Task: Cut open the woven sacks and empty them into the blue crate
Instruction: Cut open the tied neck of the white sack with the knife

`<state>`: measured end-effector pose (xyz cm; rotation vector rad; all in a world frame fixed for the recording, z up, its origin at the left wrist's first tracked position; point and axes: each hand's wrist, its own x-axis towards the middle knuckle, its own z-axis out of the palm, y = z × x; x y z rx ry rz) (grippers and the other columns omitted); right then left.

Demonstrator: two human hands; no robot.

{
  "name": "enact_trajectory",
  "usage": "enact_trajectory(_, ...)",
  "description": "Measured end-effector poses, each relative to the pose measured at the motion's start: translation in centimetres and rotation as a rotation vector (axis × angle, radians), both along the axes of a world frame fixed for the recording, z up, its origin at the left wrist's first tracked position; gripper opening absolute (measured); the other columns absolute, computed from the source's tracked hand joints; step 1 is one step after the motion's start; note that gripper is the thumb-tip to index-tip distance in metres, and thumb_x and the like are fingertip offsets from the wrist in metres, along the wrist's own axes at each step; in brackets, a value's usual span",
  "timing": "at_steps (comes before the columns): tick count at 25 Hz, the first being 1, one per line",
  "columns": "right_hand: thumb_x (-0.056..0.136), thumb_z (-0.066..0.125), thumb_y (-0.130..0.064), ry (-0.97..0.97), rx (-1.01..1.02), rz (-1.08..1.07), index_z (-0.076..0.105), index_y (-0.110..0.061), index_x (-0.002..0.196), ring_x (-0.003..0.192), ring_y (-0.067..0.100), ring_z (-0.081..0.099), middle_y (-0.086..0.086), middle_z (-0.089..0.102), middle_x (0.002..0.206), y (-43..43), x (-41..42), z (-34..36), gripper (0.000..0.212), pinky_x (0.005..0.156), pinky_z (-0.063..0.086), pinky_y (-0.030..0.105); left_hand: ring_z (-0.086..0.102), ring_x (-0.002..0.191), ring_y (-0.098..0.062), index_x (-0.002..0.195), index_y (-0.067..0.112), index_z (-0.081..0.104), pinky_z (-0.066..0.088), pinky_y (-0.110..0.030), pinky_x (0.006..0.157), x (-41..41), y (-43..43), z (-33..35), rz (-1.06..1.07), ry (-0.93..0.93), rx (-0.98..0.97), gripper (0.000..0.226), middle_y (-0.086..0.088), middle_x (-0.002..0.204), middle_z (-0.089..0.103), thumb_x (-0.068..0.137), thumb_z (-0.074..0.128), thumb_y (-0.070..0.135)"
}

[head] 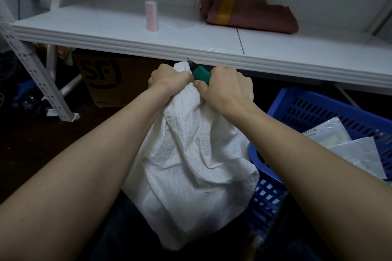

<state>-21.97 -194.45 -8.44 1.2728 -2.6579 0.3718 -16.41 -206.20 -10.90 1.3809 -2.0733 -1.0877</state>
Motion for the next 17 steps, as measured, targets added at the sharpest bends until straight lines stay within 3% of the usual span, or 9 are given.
enact_trajectory(4, 0.089, 0.051, -0.056, -0.131, 0.016, 0.006, 0.06, -0.017, 0.097, 0.088, 0.025, 0.064, 0.002, 0.066, 0.093, -0.3, -0.8, 0.7, 0.041, 0.066, 0.037, 0.031, 0.059, 0.101, -0.031, 0.093, 0.009, 0.06, 0.04, -0.03, 0.07, -0.3, -0.2, -0.3, 0.009, -0.038, -0.125, 0.042, -0.01, 0.107, 0.064, 0.074, 0.067, 0.046)
enact_trajectory(8, 0.083, 0.056, -0.06, -0.34, 0.015, 0.011, 0.065, -0.016, 0.084, 0.06, 0.014, 0.068, -0.003, 0.07, 0.068, 0.1, -2.1, 1.2, 0.045, 0.066, 0.05, 0.028, 0.057, 0.088, -0.026, 0.079, 0.01, 0.059, 0.036, -0.031, 0.066, 0.1, -0.3, -0.6, -0.121, -0.103, -0.314, 0.044, -0.007, 0.087, 0.057, 0.074, 0.068, 0.052)
enact_trajectory(11, 0.083, 0.057, -0.055, -0.383, -0.015, 0.004, 0.064, -0.016, 0.08, 0.054, 0.014, 0.066, -0.003, 0.069, 0.063, 0.5, -2.3, 0.8, 0.04, 0.068, 0.054, 0.031, 0.055, 0.083, -0.024, 0.072, 0.013, 0.058, 0.034, -0.031, 0.065, 0.4, -0.5, -0.8, -0.194, -0.13, -0.415, 0.036, -0.006, 0.08, 0.056, 0.076, 0.069, 0.048)
enact_trajectory(14, 0.083, 0.056, -0.05, -0.436, -0.09, 0.007, 0.061, -0.016, 0.076, 0.054, 0.018, 0.067, -0.002, 0.067, 0.062, 0.3, -2.0, 0.7, 0.035, 0.074, 0.057, 0.037, 0.06, 0.091, -0.033, 0.073, 0.009, 0.059, 0.036, -0.032, 0.065, 0.3, -0.3, -0.4, -0.168, -0.146, -0.496, 0.038, -0.016, 0.089, 0.064, 0.077, 0.067, 0.046)
enact_trajectory(17, 0.085, 0.054, -0.049, -0.448, -0.128, 0.002, 0.058, -0.017, 0.073, 0.06, 0.021, 0.068, -0.001, 0.069, 0.07, -0.2, -1.4, 0.8, 0.035, 0.074, 0.056, 0.037, 0.058, 0.1, -0.039, 0.09, 0.0, 0.062, 0.037, -0.034, 0.068, 0.4, 0.2, 0.2, -0.09, -0.158, -0.533, 0.045, -0.022, 0.105, 0.063, 0.079, 0.065, 0.044)
